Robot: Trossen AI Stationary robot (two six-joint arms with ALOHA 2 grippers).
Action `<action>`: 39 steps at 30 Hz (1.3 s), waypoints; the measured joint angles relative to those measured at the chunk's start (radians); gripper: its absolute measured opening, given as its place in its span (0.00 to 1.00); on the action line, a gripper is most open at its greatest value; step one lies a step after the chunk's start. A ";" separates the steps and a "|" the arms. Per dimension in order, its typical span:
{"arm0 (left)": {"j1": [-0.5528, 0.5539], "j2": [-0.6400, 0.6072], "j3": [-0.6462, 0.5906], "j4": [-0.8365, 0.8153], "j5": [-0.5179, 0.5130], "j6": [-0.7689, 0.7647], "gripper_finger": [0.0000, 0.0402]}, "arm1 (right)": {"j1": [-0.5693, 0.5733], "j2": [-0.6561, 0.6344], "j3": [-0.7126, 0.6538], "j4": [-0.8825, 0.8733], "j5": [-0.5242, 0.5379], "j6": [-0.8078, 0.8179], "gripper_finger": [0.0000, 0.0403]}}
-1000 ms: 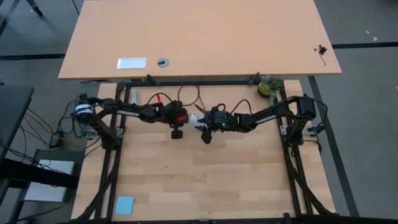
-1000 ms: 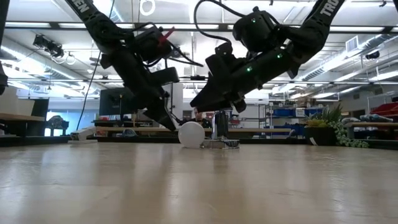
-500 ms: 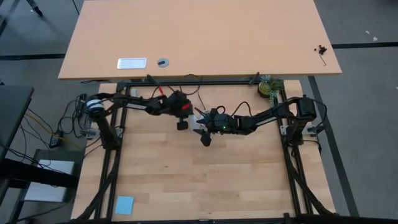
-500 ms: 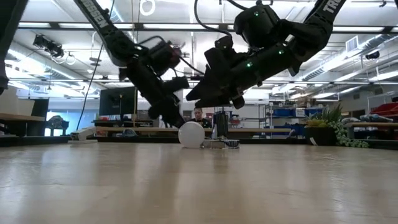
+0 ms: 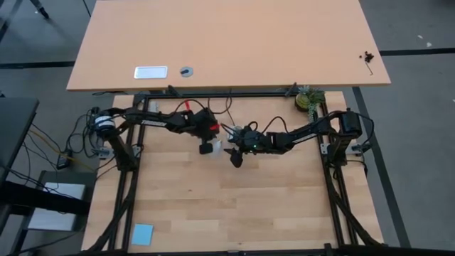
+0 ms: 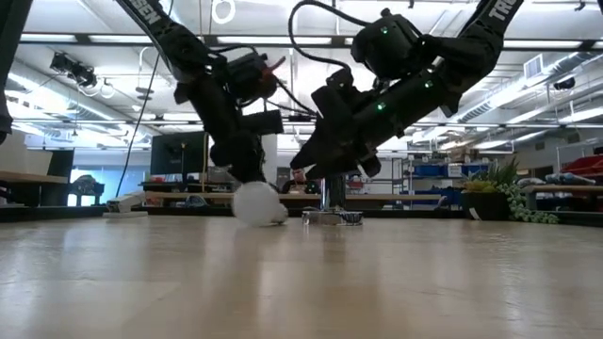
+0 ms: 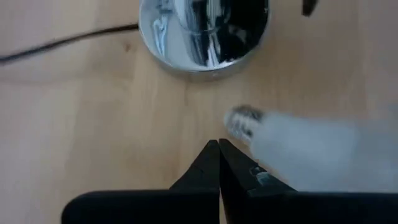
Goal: Screw lightbulb
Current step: Insert the lightbulb into the lamp
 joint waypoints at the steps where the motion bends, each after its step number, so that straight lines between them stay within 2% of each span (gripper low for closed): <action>1: -0.012 0.001 -0.002 -0.017 -0.014 -0.024 0.00 | 0.007 0.000 0.000 0.000 0.003 0.001 0.62; 8: -0.069 -0.024 -0.002 -0.070 -0.070 -0.075 0.00 | 0.053 -0.001 0.000 0.001 0.028 -0.049 0.67; 16: -0.089 -0.146 -0.002 -0.240 -0.076 -0.145 0.00 | 0.062 -0.001 0.000 0.002 0.027 -0.053 0.68; 21: -0.126 -0.178 -0.013 -0.375 -0.021 -0.201 0.00 | 0.062 -0.001 0.000 0.009 0.027 -0.053 0.68; 26: -0.211 -0.170 -0.064 -0.296 0.095 -0.240 0.00 | 0.069 -0.001 0.000 0.008 0.022 -0.053 0.68; 32: -0.288 -0.170 -0.092 -0.125 0.101 -0.302 0.00 | 0.090 -0.015 0.000 -0.030 0.014 -0.031 0.68; 39: -0.318 -0.156 -0.094 0.067 0.097 -0.312 0.00 | 0.125 -0.104 -0.001 -0.197 0.013 0.036 0.68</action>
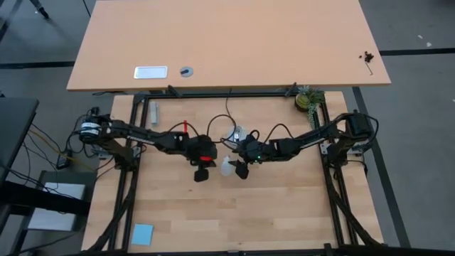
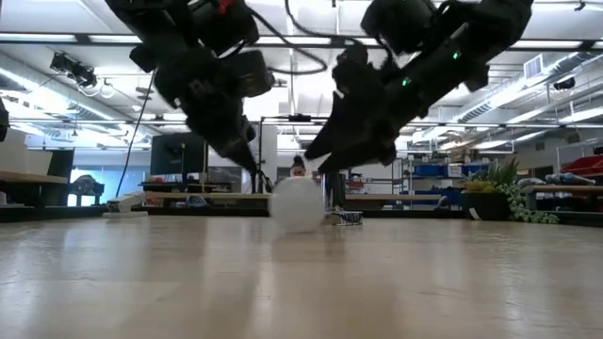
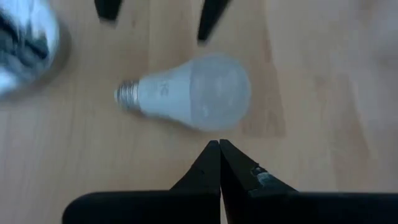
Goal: Screw lightbulb
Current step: Insert the lightbulb into the lamp
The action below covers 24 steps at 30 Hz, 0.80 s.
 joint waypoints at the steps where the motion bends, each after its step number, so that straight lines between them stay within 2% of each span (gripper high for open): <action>1: -0.001 0.001 0.001 0.014 0.000 0.000 0.00 | 0.006 -0.017 0.000 -0.024 0.000 0.016 0.68; 6: -0.001 0.001 0.000 0.003 -0.065 -0.002 0.00 | 0.037 -0.109 0.000 -0.170 0.001 0.157 0.69; 10: 0.000 0.002 0.000 0.003 -0.105 0.000 0.00 | 0.063 -0.141 0.000 -0.299 0.058 0.210 0.71; 16: 0.000 0.002 0.000 0.028 -0.106 0.007 0.00 | 0.040 -0.080 -0.003 -0.389 0.194 0.045 0.72; 19: 0.000 0.002 0.000 0.022 -0.106 0.008 0.00 | -0.014 -0.038 -0.015 -0.388 0.193 -0.029 0.72; 24: 0.000 0.002 0.000 0.012 -0.106 0.009 0.00 | -0.071 0.001 -0.013 -0.351 0.116 -0.118 0.72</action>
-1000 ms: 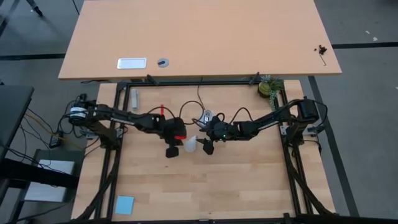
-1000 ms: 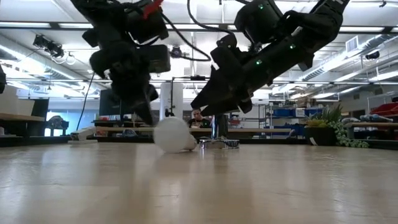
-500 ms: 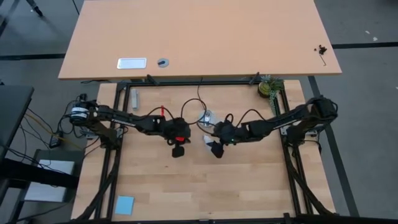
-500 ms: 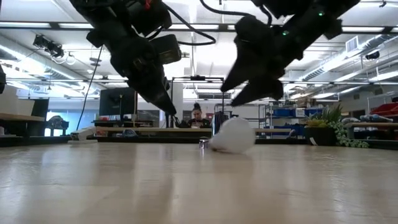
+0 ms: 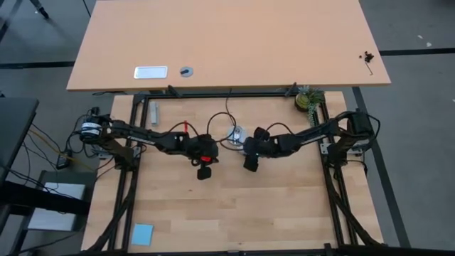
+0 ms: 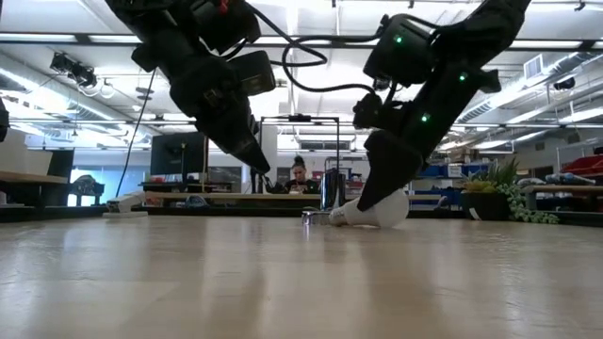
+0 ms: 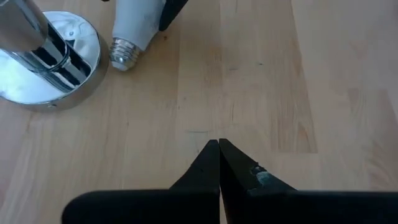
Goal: Screw lightbulb
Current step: Insert the lightbulb into the lamp
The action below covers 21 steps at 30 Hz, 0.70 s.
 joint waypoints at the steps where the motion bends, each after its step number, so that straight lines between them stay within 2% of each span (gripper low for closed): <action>1: 0.000 0.000 0.000 -0.002 0.000 0.000 0.00 | -0.003 0.001 0.000 0.002 -0.012 -0.015 0.72; 8: 0.001 0.000 -0.001 0.001 -0.015 0.000 0.00 | -0.002 -0.002 -0.002 -0.003 -0.036 -0.058 0.70; 17: 0.051 0.000 -0.047 0.094 -0.021 -0.025 0.01 | 0.016 -0.011 0.004 -0.011 -0.069 -0.108 0.67; 21: 0.062 0.000 -0.029 0.098 0.038 0.047 0.05 | 0.026 -0.041 0.047 -0.051 -0.099 -0.119 0.66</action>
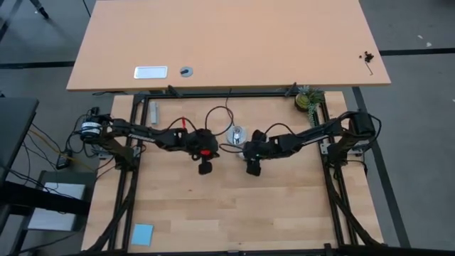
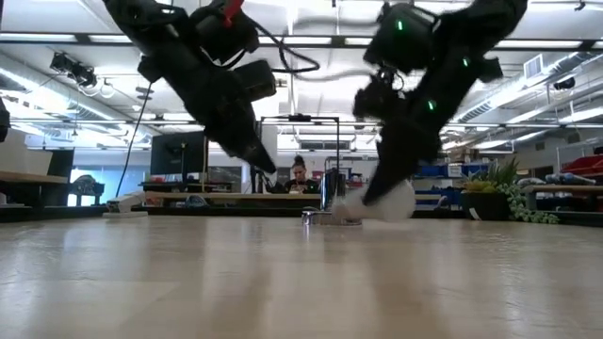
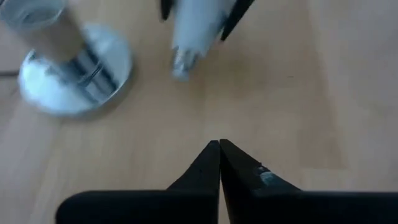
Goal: Screw lightbulb
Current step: Insert the lightbulb into the lamp
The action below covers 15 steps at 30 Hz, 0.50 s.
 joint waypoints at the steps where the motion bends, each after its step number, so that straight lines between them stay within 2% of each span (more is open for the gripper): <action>1: 0.000 0.000 0.010 0.000 0.026 0.020 0.07 | 0.003 -0.008 0.017 0.000 -0.001 -0.009 0.66; 6: -0.007 0.000 0.070 -0.040 0.080 0.056 0.18 | 0.023 -0.015 0.096 -0.041 0.001 -0.064 0.64; 15: -0.007 0.000 0.182 -0.241 -0.003 0.089 0.37 | 0.042 -0.016 0.187 -0.087 -0.032 -0.096 0.59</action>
